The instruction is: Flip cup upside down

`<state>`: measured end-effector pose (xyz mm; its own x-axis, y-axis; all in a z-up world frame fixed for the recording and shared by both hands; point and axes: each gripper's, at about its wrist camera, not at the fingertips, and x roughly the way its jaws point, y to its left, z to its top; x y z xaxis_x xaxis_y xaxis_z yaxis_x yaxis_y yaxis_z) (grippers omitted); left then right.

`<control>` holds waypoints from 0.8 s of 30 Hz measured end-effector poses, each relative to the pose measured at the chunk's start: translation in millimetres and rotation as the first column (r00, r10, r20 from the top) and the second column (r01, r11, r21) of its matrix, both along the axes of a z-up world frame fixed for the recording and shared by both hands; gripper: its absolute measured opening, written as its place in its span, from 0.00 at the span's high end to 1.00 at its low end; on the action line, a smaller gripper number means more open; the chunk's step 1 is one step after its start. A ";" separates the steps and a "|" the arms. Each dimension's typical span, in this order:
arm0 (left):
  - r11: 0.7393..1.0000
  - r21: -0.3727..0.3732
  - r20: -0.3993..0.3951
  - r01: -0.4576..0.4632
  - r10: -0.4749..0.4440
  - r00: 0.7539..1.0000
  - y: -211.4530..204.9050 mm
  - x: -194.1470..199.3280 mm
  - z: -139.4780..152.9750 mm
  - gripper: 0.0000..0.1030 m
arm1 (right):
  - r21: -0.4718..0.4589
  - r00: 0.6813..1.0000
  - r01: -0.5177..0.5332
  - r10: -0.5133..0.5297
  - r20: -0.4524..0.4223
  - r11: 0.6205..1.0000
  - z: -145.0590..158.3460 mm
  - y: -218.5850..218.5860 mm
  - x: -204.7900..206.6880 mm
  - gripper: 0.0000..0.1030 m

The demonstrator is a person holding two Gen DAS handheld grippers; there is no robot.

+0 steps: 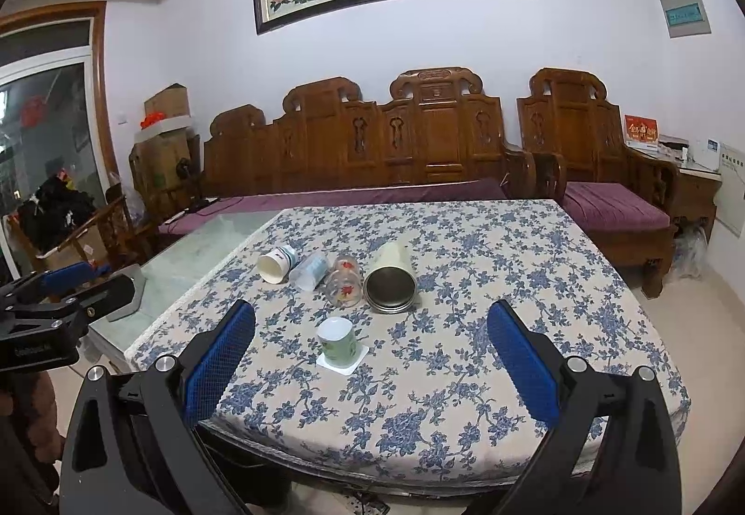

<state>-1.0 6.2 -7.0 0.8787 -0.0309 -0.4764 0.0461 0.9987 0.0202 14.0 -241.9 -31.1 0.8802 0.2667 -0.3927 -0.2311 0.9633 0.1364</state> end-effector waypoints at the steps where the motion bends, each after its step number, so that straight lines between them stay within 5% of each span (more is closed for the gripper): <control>1: 1.000 0.001 0.002 -0.003 0.003 1.000 -0.5 -1.0 -0.6 0.08 | -0.002 1.000 0.001 -0.001 0.000 1.000 -0.3 0.5 0.0 0.02; 24: 1.000 -0.001 0.013 -0.014 0.014 1.000 -1.5 -1.5 0.4 0.08 | 0.003 1.000 0.007 -0.007 0.005 1.000 -3.5 1.8 1.6 0.02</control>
